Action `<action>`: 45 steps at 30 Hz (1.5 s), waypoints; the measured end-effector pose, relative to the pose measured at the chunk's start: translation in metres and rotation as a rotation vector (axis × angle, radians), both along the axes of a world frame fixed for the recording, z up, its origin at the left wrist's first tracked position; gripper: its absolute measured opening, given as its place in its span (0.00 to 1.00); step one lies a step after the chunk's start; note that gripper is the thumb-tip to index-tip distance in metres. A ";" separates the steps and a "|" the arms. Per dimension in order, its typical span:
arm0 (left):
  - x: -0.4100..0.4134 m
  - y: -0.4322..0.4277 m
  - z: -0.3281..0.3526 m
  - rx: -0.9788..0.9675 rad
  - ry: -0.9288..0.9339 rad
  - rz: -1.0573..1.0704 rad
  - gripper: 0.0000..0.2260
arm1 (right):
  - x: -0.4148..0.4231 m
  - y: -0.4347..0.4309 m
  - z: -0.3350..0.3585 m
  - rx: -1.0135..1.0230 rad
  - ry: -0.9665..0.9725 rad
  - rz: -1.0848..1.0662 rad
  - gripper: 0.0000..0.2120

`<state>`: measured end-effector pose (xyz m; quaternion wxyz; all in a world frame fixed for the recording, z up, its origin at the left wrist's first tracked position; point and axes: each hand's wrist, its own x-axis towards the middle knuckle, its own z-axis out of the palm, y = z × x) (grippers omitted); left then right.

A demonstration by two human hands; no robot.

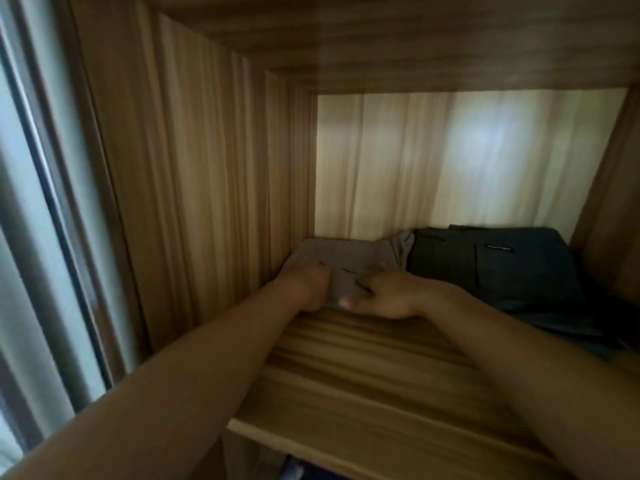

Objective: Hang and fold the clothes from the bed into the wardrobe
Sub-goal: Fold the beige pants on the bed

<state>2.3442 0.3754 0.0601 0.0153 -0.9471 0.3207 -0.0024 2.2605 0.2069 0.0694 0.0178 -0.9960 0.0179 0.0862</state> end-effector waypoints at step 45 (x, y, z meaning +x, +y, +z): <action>-0.229 0.070 0.044 -0.132 0.095 -0.334 0.11 | -0.312 0.038 0.027 -0.017 -0.206 -0.406 0.09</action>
